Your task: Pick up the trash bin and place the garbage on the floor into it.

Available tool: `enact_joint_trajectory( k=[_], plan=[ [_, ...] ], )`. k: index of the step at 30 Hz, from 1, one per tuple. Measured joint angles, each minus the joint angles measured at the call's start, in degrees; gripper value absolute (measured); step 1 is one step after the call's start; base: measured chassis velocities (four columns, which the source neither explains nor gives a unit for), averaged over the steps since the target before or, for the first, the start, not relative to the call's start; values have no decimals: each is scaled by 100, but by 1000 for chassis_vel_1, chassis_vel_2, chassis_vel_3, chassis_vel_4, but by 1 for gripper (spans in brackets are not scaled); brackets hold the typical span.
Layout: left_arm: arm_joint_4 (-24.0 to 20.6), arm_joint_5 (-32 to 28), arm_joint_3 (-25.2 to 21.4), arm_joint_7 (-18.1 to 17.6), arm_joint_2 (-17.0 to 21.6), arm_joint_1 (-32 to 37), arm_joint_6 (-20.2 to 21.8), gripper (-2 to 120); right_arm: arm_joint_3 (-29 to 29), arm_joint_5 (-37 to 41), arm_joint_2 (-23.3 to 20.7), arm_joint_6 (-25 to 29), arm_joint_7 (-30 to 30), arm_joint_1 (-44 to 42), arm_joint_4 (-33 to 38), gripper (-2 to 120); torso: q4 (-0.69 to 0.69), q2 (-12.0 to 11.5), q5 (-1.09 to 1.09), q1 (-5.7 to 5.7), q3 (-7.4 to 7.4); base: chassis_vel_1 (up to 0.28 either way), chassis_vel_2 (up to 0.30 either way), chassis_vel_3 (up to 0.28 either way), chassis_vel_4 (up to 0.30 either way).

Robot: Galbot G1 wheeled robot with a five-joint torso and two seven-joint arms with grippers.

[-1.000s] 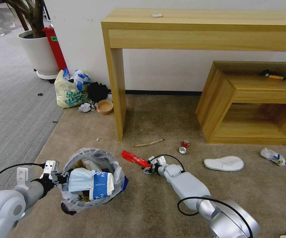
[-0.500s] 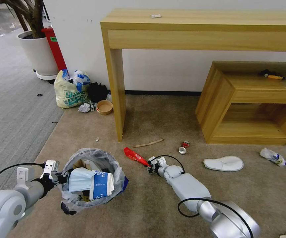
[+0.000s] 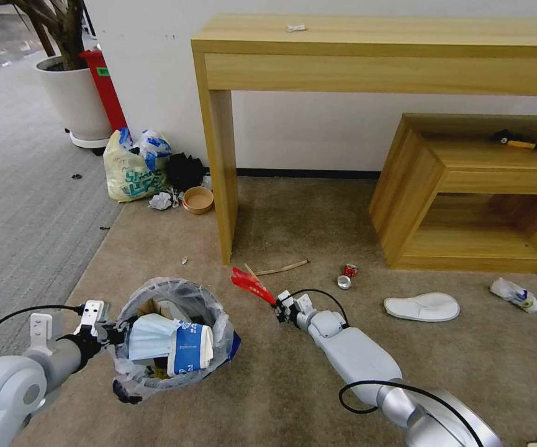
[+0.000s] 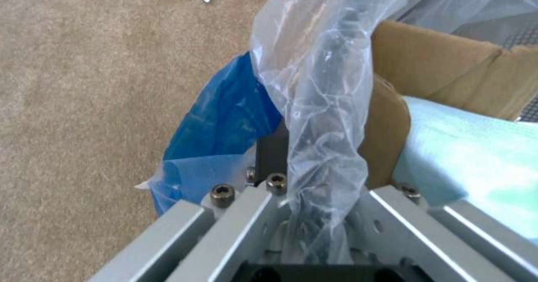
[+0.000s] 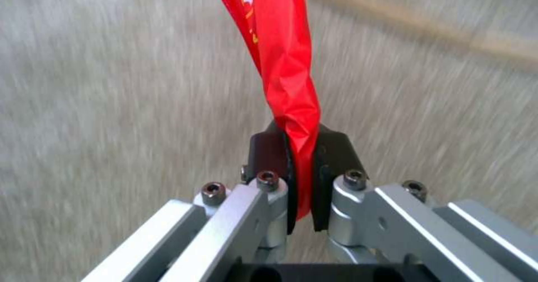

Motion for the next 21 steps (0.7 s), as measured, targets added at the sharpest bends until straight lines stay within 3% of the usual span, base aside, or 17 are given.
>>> enact_joint_trajectory(
  k=[6,8,10,11,15,21],
  plan=[
    [58,-39,13,4,58,-86,0,0,132,1,-289,8,55,-182,1155,4,-1,0,-2,0,-1,0,0,0,0],
    [105,-61,78,4,80,-183,0,0,203,61,-419,-98,101,-260,1892,4,-1,0,-2,0,-2,0,0,0,0],
    [114,-62,91,1,82,-201,0,0,213,71,-434,-116,112,-267,2000,4,-1,0,-2,0,-2,0,0,0,0],
    [148,-74,137,-19,88,-263,0,0,243,139,-490,-218,141,-283,2474,4,-2,0,-2,0,-1,0,0,0,0],
    [208,-126,260,-75,139,-394,0,0,239,676,-596,-615,124,-244,3775,4,-1,0,-3,-1,-2,0,0,0,0],
    [279,-195,453,-135,233,-576,0,0,-19,1464,-670,-1071,206,-232,4857,4,-1,1,-3,-2,-2,0,0,0,0]
  ],
)
